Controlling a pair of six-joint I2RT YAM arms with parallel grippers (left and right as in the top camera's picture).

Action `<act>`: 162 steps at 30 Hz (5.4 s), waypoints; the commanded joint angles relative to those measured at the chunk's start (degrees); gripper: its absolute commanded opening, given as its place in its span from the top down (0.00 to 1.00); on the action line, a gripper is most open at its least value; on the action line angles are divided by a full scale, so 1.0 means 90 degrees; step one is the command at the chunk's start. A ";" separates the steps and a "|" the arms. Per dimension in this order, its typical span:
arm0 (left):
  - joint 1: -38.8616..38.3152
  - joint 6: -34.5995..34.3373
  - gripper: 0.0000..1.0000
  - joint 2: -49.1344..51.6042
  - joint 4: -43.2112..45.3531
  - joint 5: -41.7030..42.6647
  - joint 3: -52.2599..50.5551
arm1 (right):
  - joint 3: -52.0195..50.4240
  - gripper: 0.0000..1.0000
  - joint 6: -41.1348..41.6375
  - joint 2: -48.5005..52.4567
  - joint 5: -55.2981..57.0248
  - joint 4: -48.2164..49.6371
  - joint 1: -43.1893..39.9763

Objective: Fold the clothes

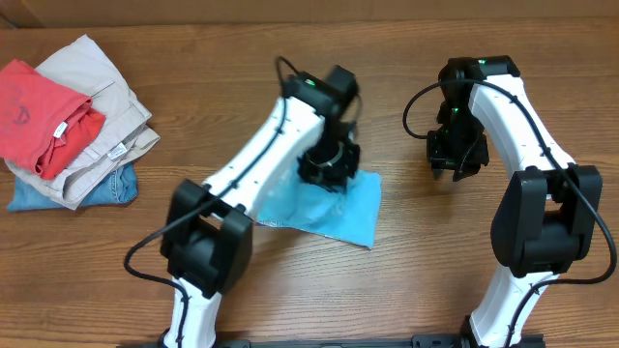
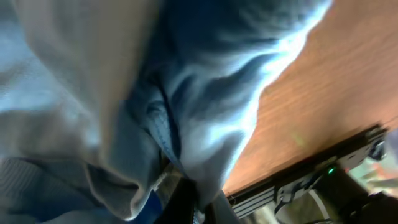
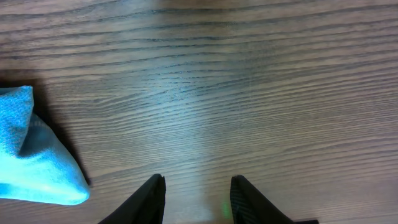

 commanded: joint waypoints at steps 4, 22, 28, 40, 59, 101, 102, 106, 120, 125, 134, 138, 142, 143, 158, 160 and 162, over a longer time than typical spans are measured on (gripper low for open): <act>-0.0478 -0.0112 0.96 -0.0146 0.0083 -0.0238 -0.0238 | 0.0104 0.62 -0.0019 -0.0267 -0.0012 -0.0007 -0.0019; 0.0226 0.0148 0.84 -0.0782 -0.0070 -0.0583 -0.0296 | 0.0104 0.59 -0.0816 -0.0267 -0.1234 0.0068 -0.0005; 0.1226 -0.0114 0.79 -0.1139 -0.0435 -0.1469 -0.0311 | 0.0104 0.39 -0.2407 -0.0267 -0.3538 -0.0131 0.0277; 0.1588 -0.0097 0.74 -0.1064 0.0549 -0.1814 -0.1705 | -0.0566 0.29 -0.1923 -0.0265 -0.3393 0.0804 0.1081; 0.1588 -0.0078 0.60 -0.1027 0.2667 -0.1887 -0.3762 | -0.1292 0.96 -0.0641 -0.0253 -0.0709 0.2477 0.1022; 0.1588 -0.0078 0.55 -0.1027 0.2849 -0.1668 -0.3985 | -0.2858 0.53 -0.0780 -0.1632 -0.1586 0.3759 0.3167; 0.1588 -0.0080 0.55 -0.1027 0.2846 -0.1668 -0.3988 | -0.2902 0.53 -0.0782 -0.1625 -0.1586 0.3815 0.3203; 0.1588 -0.0080 0.53 -0.1027 0.2861 -0.1668 -0.3988 | -0.2943 0.59 -0.0782 -0.1620 -0.1586 0.3823 0.3264; 0.1588 -0.0080 0.52 -0.1027 0.2868 -0.1666 -0.3988 | -0.2943 0.47 -0.0862 -0.1620 -0.1727 0.3373 0.3432; 0.1588 -0.0080 0.52 -0.1027 0.2834 -0.1666 -0.3985 | -0.2946 0.86 -0.0884 -0.1617 -0.1702 0.3475 0.3502; 0.1588 -0.0075 0.52 -0.1027 0.2790 -0.1668 -0.3988 | -0.2946 0.96 -0.0236 -0.1608 -0.0046 0.2771 0.3325; 0.1588 -0.0075 0.52 -0.1027 0.2793 -0.1668 -0.3988 | -0.2946 0.96 -0.0107 -0.1608 0.0447 0.2446 0.3089; 0.1588 -0.0078 0.52 -0.1027 0.2778 -0.1668 -0.3988 | -0.2946 0.96 0.0296 -0.1608 0.0831 0.2448 0.2803; 0.1588 -0.0075 0.52 -0.1027 0.2771 -0.1668 -0.3988 | -0.2946 0.95 0.0313 -0.1608 0.0823 0.2475 0.2722; 0.1596 0.0333 0.80 -0.1117 0.2174 -0.1362 -0.3764 | -0.2907 0.76 0.0549 -0.1617 0.0639 0.2331 0.2470; 0.1596 0.0471 0.79 -0.1299 0.1977 -0.1379 -0.3461 | -0.2790 0.76 0.0527 -0.1700 0.0282 0.2205 0.2470; 0.1598 0.0619 0.78 -0.1552 0.1875 -0.1428 -0.3079 | -0.2628 0.75 0.0529 -0.1885 0.0061 0.2096 0.2470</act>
